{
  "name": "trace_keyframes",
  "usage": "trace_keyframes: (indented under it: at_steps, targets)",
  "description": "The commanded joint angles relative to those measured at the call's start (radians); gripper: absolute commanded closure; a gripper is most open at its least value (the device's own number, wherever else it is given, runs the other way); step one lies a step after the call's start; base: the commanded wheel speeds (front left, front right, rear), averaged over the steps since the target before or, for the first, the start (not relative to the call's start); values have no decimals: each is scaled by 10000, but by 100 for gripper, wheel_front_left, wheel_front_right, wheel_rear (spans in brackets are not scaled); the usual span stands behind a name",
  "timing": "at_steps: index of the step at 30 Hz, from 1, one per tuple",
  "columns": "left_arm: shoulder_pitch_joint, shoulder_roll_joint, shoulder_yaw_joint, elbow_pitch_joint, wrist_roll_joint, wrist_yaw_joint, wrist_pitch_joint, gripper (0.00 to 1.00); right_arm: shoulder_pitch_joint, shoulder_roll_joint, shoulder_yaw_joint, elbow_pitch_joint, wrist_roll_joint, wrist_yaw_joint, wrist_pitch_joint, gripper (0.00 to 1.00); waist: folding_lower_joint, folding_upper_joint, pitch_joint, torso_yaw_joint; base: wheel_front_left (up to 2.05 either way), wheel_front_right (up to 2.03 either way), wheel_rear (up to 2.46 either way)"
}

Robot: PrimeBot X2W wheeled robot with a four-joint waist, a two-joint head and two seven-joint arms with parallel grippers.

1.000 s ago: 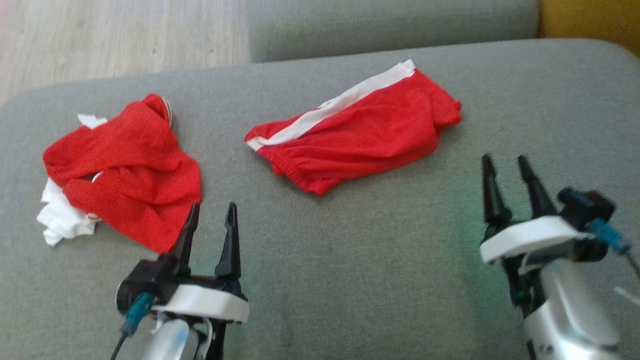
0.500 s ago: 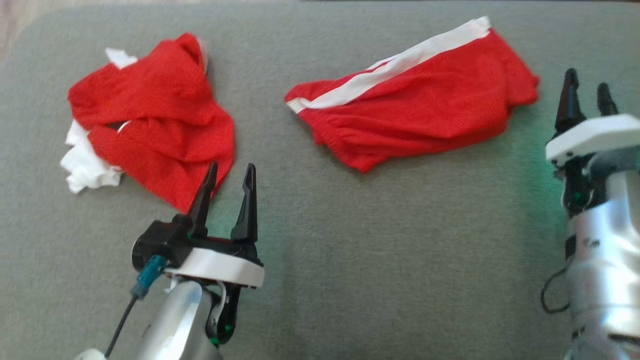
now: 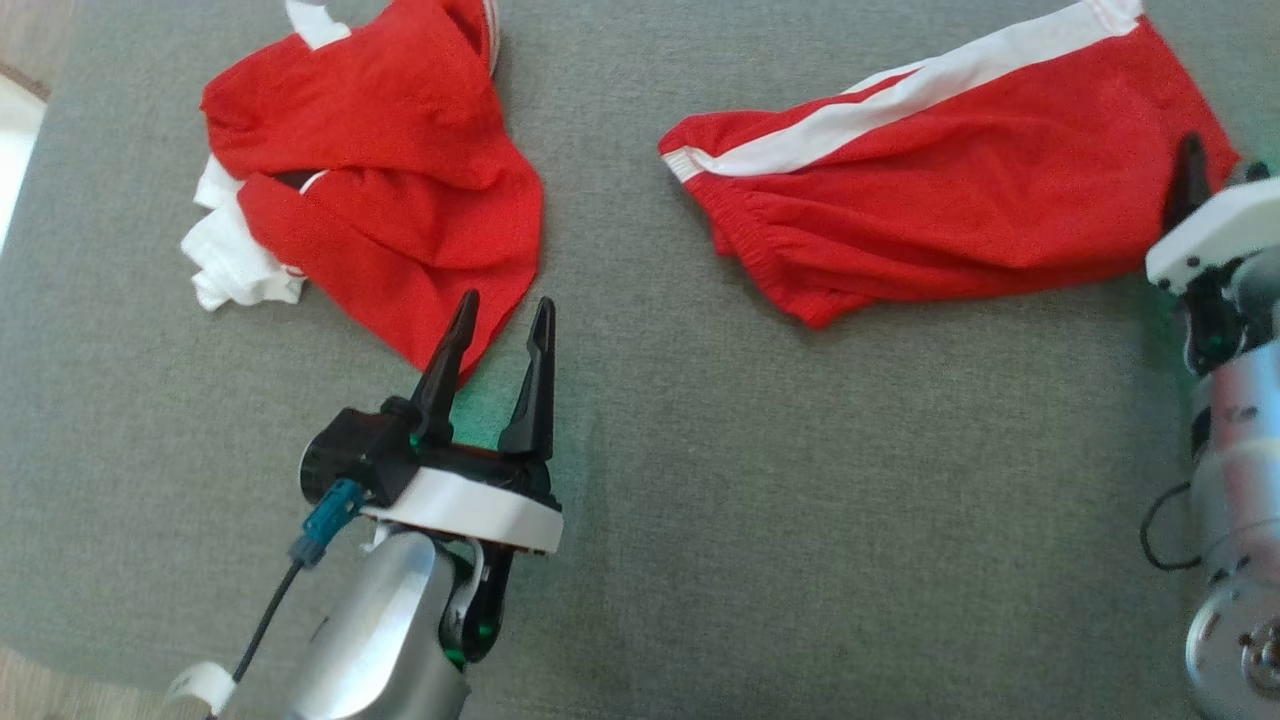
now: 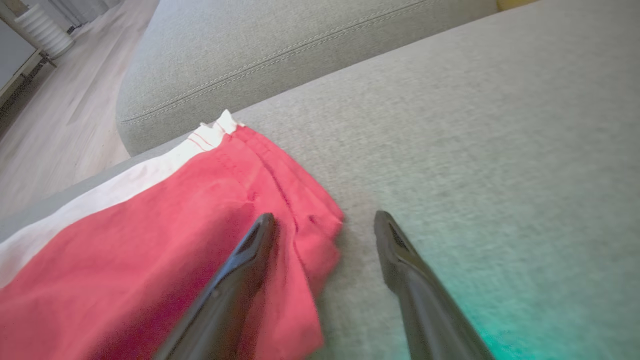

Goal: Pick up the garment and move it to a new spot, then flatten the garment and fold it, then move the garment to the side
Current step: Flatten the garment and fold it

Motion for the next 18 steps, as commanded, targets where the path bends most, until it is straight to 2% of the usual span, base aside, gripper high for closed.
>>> trace_keyframes:
  at_steps: [1,12,13,14,18]
  targets:
    - [-360,70,207,-338,-59,70,-80,0,-336,82,167,-14,-160,-9,55,0,-1,0,68,103,0,0,0]
    - [-449,69,34,-484,-137,209,-80,0,-833,80,136,1038,-857,-9,45,2,-1,0,273,217,0,0,0]
    - [-464,69,28,-487,-145,216,-80,0,-888,82,184,1102,-891,-9,31,71,-1,0,299,216,0,0,0]
    - [-482,69,22,-486,-151,222,-80,0,-944,79,248,1146,-923,-9,-22,100,-1,0,324,212,0,0,0]
    - [-529,69,35,-435,-160,243,-80,0,-1115,-72,404,1256,-961,-9,-340,100,-1,0,326,155,0,0,0]
